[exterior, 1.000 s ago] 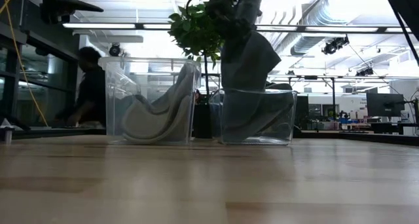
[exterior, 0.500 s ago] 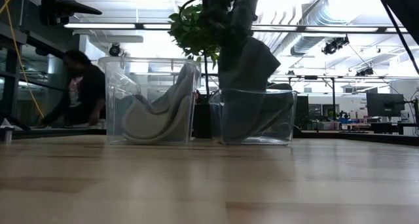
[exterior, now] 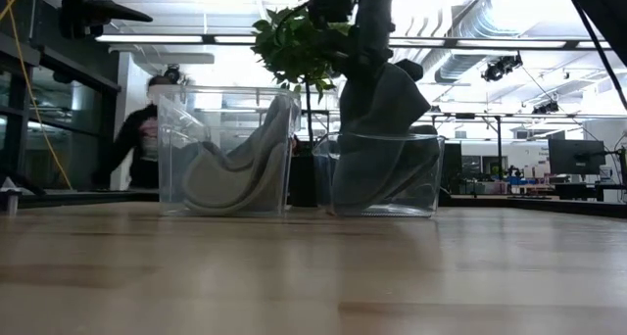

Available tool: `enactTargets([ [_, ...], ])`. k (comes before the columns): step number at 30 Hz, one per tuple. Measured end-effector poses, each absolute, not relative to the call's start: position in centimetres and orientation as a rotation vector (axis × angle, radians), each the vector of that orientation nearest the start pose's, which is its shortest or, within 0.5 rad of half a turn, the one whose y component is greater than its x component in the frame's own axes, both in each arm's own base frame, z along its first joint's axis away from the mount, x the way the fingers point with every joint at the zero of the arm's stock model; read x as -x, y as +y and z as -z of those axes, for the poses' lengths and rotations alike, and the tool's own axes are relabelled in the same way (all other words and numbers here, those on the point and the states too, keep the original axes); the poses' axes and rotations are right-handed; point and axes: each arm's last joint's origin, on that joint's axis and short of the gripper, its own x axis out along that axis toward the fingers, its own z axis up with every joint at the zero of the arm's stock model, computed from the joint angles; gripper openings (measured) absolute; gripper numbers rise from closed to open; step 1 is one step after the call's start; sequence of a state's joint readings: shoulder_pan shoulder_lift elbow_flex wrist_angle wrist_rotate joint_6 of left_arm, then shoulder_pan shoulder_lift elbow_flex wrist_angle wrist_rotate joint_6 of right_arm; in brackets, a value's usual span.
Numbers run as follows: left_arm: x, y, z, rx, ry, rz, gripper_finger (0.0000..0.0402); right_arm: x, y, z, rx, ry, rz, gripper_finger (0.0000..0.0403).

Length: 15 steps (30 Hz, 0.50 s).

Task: Pick & Place hat
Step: Put the gray cap into the right transparent bin

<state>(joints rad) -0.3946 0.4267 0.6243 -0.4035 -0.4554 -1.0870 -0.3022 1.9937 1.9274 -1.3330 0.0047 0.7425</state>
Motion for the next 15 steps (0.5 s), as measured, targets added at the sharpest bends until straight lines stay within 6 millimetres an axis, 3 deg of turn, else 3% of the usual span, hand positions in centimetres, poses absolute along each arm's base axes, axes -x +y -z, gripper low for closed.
enactTargets([
  [7, -9.71, -2.67, -30.05, 1.001, 0.136, -0.154, 0.0349, -37.51, -11.63, -29.2, -0.812, 1.239, 0.781, 0.0028],
  [15, -9.7, -2.66, -29.96, 1.012, 0.143, -0.16, 0.0349, -37.32, -11.62, -29.6, -0.804, 1.232, 0.758, 0.013],
])
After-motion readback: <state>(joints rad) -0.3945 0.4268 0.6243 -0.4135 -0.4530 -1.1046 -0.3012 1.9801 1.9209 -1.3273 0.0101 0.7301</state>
